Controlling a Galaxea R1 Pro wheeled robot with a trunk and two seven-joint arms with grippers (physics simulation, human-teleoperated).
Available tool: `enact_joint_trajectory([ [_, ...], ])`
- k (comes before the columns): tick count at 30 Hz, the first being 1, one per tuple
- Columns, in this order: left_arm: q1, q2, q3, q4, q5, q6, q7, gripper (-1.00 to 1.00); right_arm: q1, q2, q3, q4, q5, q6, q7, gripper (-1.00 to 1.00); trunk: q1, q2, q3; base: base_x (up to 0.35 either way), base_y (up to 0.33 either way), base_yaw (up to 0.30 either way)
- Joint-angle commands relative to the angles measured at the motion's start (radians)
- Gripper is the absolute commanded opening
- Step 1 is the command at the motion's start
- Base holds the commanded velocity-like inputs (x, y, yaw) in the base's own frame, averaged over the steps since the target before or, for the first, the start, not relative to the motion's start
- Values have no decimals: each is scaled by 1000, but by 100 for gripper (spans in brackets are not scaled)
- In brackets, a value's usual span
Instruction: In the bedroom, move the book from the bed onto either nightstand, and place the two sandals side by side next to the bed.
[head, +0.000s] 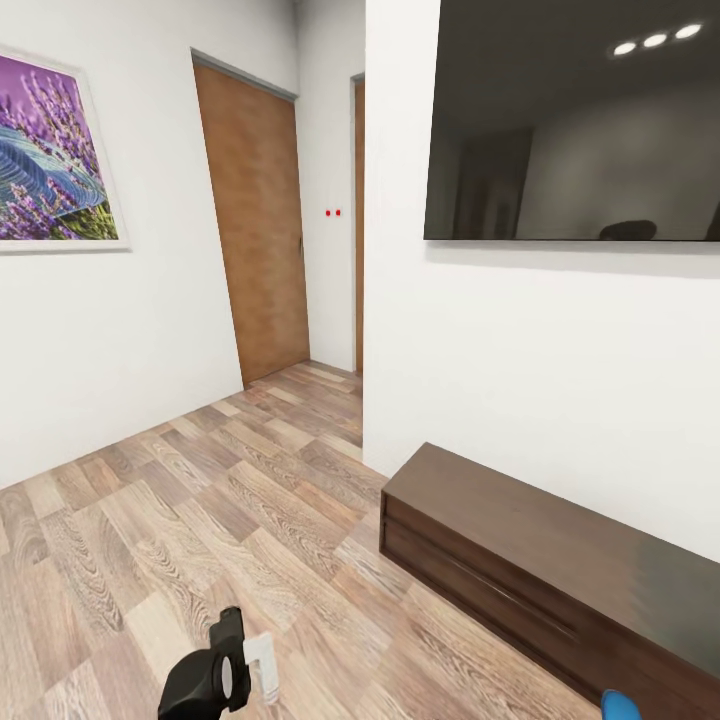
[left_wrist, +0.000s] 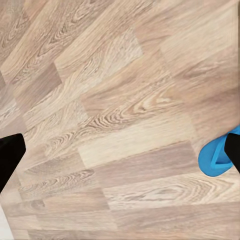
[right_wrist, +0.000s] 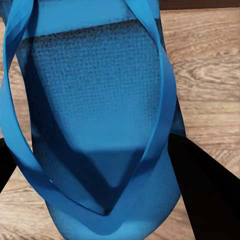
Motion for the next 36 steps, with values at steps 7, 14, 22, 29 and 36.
enact_joint_trajectory([
  [7,-1,1,-32,-1,-6,4,-6,100,-2,0,-1,4,-6,-5,10,-100,0,-1,-1,0,0,0],
  [14,0,2,-30,-1,-6,4,-6,100,-2,-3,-1,4,-6,-5,10,-100,0,-1,-1,0,0,0],
  [22,0,2,-30,-1,-6,4,-6,100,-2,-5,-1,5,-6,-5,10,-100,0,-1,-1,0,0,0],
  [29,0,2,-29,-1,-6,4,-6,100,-2,-5,-1,4,-7,-5,10,-100,0,-1,-1,0,0,0],
  [36,0,3,-28,-1,-6,4,-6,100,-2,-5,-1,4,-7,-5,10,-100,0,-1,-1,0,0,0],
])
